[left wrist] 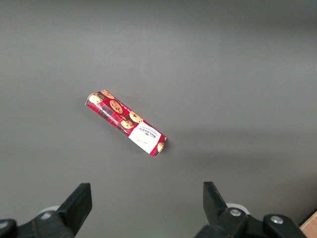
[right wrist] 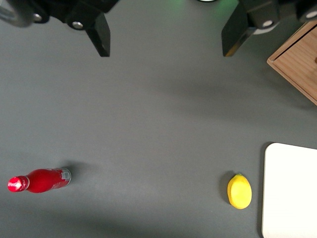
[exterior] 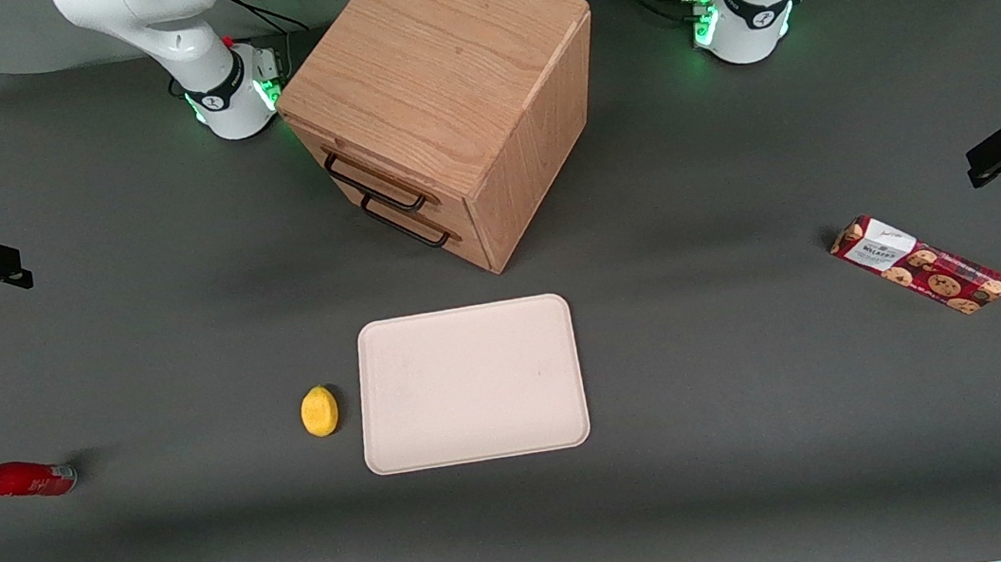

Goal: Open upper drawer

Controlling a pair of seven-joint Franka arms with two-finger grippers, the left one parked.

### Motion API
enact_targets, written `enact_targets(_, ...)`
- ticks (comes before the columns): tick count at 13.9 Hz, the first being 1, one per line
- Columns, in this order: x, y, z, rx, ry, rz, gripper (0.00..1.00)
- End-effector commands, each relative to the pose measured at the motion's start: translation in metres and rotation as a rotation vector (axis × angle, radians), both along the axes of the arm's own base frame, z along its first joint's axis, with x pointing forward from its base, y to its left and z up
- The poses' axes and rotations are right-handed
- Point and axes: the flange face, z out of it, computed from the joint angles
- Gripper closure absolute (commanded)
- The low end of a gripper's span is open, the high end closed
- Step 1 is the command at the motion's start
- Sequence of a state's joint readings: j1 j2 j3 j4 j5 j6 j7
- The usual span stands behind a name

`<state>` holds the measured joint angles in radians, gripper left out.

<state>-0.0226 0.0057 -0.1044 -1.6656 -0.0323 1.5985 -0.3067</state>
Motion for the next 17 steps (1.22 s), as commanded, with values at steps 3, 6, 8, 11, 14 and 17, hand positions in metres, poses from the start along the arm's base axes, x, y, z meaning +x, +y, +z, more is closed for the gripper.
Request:
enact_targets(3,0.002,0.067,0.008,0.006,0.01,0.142,0.0)
enact_targets(6,-0.004,0.121,0.011,0.059,0.023,0.226,0.0)
enact_targets(8,-0.009,0.158,0.012,0.122,0.024,0.274,0.0)
enact_targets(11,-0.017,0.205,0.019,0.164,0.015,0.322,0.0)
enact_targets(14,-0.03,0.26,0.017,0.157,0.026,0.358,0.0)
enact_targets(17,-0.044,0.307,0.01,0.15,0.035,0.445,0.0)
